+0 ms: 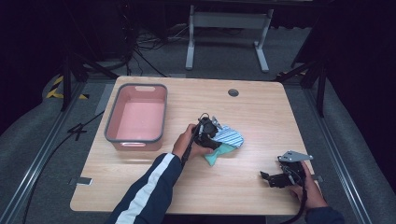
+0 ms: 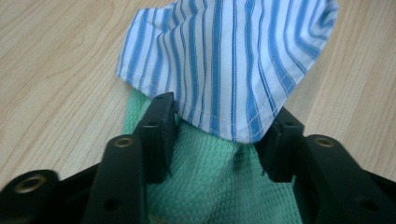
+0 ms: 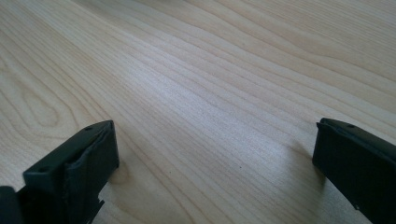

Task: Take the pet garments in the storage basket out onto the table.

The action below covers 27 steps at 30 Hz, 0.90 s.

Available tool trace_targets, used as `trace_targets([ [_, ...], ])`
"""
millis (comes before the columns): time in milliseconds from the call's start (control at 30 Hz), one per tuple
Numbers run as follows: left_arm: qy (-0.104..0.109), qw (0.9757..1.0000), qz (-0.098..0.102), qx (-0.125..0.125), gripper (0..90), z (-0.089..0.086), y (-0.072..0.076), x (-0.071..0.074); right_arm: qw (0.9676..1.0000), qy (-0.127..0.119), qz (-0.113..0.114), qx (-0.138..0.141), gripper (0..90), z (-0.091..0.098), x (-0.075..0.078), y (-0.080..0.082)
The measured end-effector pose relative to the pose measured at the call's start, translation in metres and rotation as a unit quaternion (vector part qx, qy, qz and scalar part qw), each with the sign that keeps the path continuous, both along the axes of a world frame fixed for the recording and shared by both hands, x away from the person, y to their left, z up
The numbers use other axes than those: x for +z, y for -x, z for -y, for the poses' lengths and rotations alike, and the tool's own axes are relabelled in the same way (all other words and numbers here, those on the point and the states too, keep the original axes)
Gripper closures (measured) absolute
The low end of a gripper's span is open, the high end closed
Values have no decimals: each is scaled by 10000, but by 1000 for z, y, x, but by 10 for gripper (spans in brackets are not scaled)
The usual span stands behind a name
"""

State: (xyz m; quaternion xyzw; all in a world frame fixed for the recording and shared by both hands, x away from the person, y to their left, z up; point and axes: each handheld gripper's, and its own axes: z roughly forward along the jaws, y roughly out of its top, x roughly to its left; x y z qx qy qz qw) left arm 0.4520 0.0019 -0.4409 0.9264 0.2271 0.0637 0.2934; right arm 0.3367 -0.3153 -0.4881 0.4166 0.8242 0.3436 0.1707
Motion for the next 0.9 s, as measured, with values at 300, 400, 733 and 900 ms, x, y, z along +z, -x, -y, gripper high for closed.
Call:
trace_targets([
  [300,-66,9997,168,160,324,-4,5,13,10000,4,3,-3,6,0,0,0],
  [400,-68,9993,256,265,259,-6,7,17,10000,5,1,-3,6,0,0,0],
  [733,-37,9988,450,168,206,-17,17,35,10000,-1,0,-3,6,0,0,0],
  [900,-126,9984,554,46,194,-22,23,43,10000,0,1,-3,6,0,0,0],
])
